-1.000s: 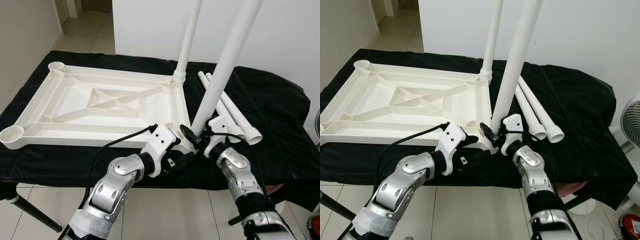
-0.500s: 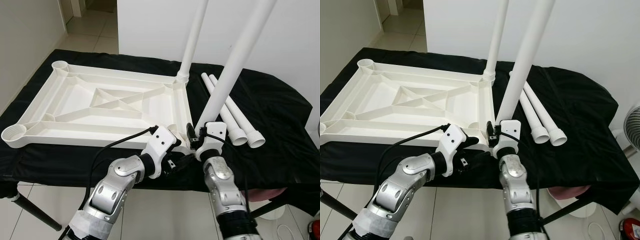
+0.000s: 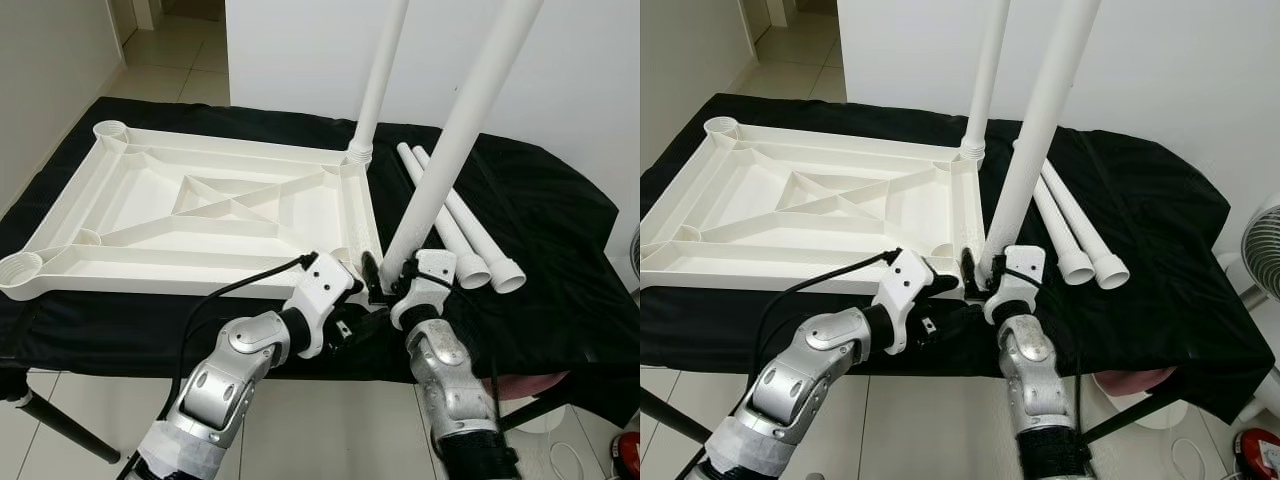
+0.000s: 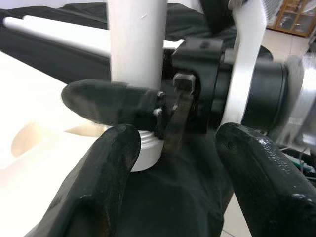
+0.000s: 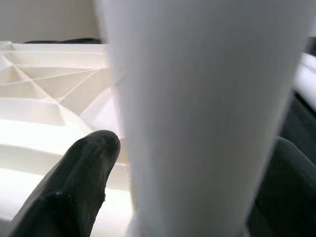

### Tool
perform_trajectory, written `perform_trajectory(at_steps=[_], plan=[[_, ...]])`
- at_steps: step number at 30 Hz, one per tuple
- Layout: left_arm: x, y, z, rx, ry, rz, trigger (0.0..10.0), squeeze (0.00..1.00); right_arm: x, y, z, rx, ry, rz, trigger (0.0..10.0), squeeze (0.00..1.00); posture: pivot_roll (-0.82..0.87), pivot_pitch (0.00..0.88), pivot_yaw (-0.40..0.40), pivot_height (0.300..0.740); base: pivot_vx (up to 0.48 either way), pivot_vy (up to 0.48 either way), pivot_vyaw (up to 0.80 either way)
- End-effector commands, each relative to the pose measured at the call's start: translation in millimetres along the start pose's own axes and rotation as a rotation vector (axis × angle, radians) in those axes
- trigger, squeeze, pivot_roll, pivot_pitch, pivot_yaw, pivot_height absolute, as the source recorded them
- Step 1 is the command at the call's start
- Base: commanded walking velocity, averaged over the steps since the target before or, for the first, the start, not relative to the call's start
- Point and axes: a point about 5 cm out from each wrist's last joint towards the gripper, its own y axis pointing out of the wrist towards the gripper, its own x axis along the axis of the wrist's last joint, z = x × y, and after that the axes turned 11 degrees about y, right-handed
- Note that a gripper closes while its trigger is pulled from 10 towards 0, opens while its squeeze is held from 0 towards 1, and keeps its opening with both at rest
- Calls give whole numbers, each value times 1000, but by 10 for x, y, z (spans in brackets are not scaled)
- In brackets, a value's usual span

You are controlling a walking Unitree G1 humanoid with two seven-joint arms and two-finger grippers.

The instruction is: Building children table

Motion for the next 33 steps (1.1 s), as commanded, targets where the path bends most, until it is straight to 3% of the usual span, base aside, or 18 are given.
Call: perform_trajectory(at_steps=[1, 3, 5, 7, 9, 14, 20, 21, 22, 33], plan=[[14, -7, -9, 22, 8, 1, 10000, 0, 79, 25, -49, 88, -30, 13, 10000, 0, -20, 0, -98, 740, 0, 0, 0], [14, -7, -9, 22, 8, 1, 10000, 0, 79, 25, -49, 88, -30, 13, 10000, 0, -20, 0, -98, 740, 0, 0, 0], [12, -9, 0, 21, 12, 3, 10000, 0, 144, 47, -182, 203, -101, 53, 10000, 0, -21, 0, -99, 740, 0, 0, 0], [12, -9, 0, 21, 12, 3, 10000, 0, 144, 47, -182, 203, -101, 53, 10000, 0, -21, 0, -99, 740, 0, 0, 0], [14, -8, 9, 22, 15, 3, 10000, 0, 180, 68, -264, 295, -136, 88, 10000, 0, -20, 0, -98, 740, 0, 0, 0], [17, -15, 4, 18, 12, 4, 10000, 0, 132, 106, -288, 414, -163, 166, 10000, 0, -18, 0, -96, 740, 0, 0, 0], [9, -20, 3, 10, 11, 10, 10000, 0, 98, 131, -307, 443, -163, 207, 10000, 0, -17, 0, -95, 740, 0, 0, 0], [5, -24, 12, 9, 14, 13, 10000, 0, 92, 147, -321, 454, -161, 218, 5569, 0, -15, 0, -93, 740, 0, 0, 0], [2, -25, 28, 10, 21, 17, 10000, 0, 69, 172, -347, 462, -181, 238, 0, 0, -16, 0, -89, 740, 0, 0, 0], [32, -24, 103, 36, 32, 15, 10000, 0, 4, 245, -386, 484, -170, 268, 0, 0, -13, 0, -88, 740, 0, 0, 0]])
